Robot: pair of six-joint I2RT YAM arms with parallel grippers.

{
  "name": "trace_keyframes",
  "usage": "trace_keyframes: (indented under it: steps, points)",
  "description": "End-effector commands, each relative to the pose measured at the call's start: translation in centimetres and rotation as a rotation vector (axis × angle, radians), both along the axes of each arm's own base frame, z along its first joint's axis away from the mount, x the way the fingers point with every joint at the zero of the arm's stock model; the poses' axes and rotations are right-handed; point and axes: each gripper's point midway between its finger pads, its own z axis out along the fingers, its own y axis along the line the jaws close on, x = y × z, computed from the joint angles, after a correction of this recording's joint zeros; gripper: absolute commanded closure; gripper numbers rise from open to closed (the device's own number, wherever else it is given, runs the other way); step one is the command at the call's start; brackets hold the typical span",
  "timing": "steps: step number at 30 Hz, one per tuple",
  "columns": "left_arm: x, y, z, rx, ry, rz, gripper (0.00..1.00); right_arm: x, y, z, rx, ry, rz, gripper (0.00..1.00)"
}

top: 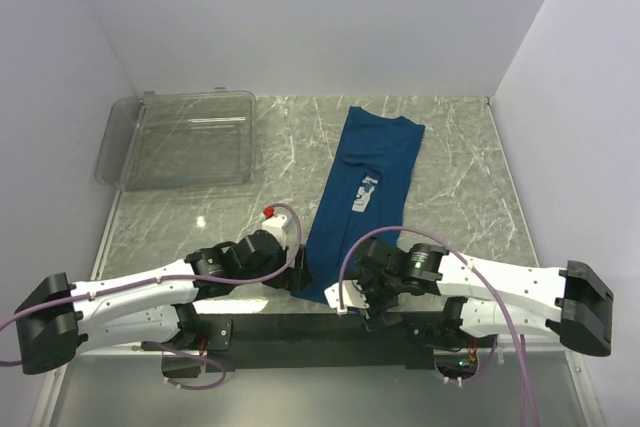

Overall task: Fold and stack the t-shirts
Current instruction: Fold the tshirt

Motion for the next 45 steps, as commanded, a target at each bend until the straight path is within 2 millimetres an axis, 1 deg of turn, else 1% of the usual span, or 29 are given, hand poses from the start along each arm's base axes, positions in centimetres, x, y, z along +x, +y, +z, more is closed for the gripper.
trace_keyframes:
  steps: [1,3,4,6,8,9,11,12,17,20,24,26,27,29,33,35,36,38,39,43,45]
  points:
    - [0.1,-0.1,-0.5,-0.017,0.027,0.046,0.05,0.9,1.6,-0.7,0.013,-0.024,-0.111,0.09]
    - [-0.1,-0.2,-0.9,-0.024,0.045,0.057,0.09,0.9,1.7,-0.9,0.014,-0.023,-0.129,0.10]
    - [-0.3,0.0,-1.4,-0.026,0.064,0.071,0.10,0.9,1.8,-1.0,0.015,-0.022,-0.133,0.11]
    - [-0.4,-0.2,-1.6,-0.049,0.079,0.081,0.14,1.0,1.6,-1.2,0.006,-0.026,-0.135,0.11]
    - [-0.9,-0.3,-2.4,-0.061,0.111,0.080,0.16,1.0,1.6,-1.6,-0.009,-0.022,-0.137,0.14]
    - [-0.9,-0.7,-2.3,-0.085,0.109,0.075,0.19,0.9,1.6,-1.7,-0.016,-0.017,-0.138,0.15]
    - [-1.2,-0.9,-3.0,-0.082,0.139,0.074,0.19,0.9,1.6,-2.1,-0.035,-0.005,-0.140,0.18]
    - [-1.1,-1.2,-3.0,-0.094,0.140,0.070,0.20,0.8,1.6,-2.3,-0.038,-0.003,-0.140,0.18]
    - [-1.3,-1.4,-4.5,-0.047,0.174,0.067,0.22,0.6,2.0,-2.7,-0.040,0.017,-0.149,0.19]
    - [-1.0,-2.0,-4.3,-0.069,0.169,0.063,0.24,0.7,2.2,-2.9,-0.046,0.028,-0.168,0.22]
    - [-1.6,-2.0,-4.9,-0.066,0.192,0.045,0.28,0.7,2.3,-3.2,-0.053,0.038,-0.186,0.23]
    - [-1.8,-1.8,-5.2,-0.071,0.205,0.049,0.29,1.0,2.3,-3.3,-0.053,0.032,-0.200,0.23]
    - [-2.1,-1.5,-5.5,-0.067,0.217,0.049,0.31,1.1,2.3,-3.3,-0.055,0.031,-0.208,0.24]
    - [-2.3,-1.2,-5.6,-0.069,0.227,0.059,0.31,1.6,2.2,-3.4,-0.055,0.026,-0.232,0.25]
    - [-3.0,-0.2,-6.0,-0.073,0.253,0.086,0.30,1.9,2.1,-3.7,-0.071,0.025,-0.245,0.30]
    - [-3.0,0.0,-5.8,-0.085,0.263,0.107,0.30,2.0,2.1,-3.9,-0.075,0.023,-0.246,0.32]
    - [-3.2,0.2,-6.0,-0.085,0.273,0.116,0.30,2.0,2.1,-4.0,-0.081,0.024,-0.246,0.34]
    - [-3.2,0.2,-5.6,-0.105,0.274,0.118,0.30,2.2,2.2,-4.2,-0.086,0.019,-0.251,0.36]
    - [-3.4,0.3,-5.7,-0.106,0.278,0.120,0.30,2.2,2.2,-4.3,-0.091,0.019,-0.251,0.37]
    - [-3.2,-0.1,-5.3,-0.149,0.277,0.127,0.30,2.4,2.3,-4.5,-0.096,0.014,-0.257,0.43]
    - [-3.3,-0.2,-5.8,-0.142,0.289,0.126,0.30,2.5,2.2,-4.8,-0.111,0.014,-0.261,0.46]
